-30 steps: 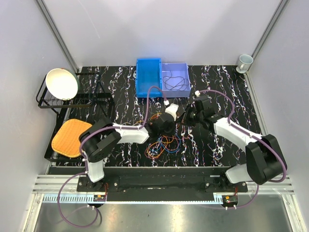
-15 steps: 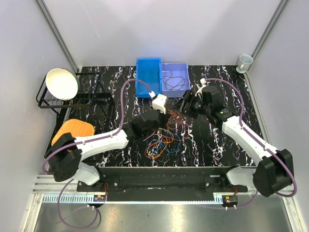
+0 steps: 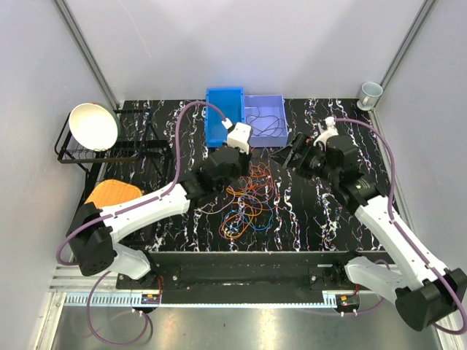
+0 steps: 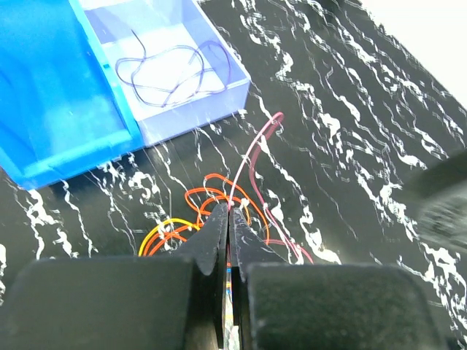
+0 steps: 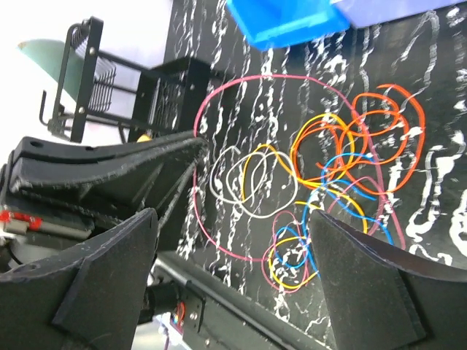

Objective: Untangle the cables

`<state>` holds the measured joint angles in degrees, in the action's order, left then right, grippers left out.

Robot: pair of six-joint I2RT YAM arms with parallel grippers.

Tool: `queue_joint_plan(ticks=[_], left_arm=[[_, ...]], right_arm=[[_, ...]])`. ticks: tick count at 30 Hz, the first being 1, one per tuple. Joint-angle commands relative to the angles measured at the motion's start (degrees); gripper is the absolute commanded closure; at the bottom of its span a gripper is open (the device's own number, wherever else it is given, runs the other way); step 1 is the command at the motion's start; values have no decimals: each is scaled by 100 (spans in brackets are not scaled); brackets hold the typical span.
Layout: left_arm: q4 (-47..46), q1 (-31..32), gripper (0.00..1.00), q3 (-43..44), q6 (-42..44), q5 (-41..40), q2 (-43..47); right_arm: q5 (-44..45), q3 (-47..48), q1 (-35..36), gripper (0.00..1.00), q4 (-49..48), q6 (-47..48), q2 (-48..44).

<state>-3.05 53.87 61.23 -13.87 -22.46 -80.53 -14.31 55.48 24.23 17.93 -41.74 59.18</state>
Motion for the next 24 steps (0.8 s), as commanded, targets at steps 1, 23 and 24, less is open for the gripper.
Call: queue_joint_plan(ticks=[1,23,24], left_arm=[[85,-34,100,302,86,-136,-199],[199,-60,100,381,-186,22,-507],[182,-52,100,372,-178,31,-507]], right_arm=[[551,-291,-32,9,166,122,-275],[358,-1400,-23,20,-826,-1,1727],[350,-1365,-23,22,-870,-1,1816]])
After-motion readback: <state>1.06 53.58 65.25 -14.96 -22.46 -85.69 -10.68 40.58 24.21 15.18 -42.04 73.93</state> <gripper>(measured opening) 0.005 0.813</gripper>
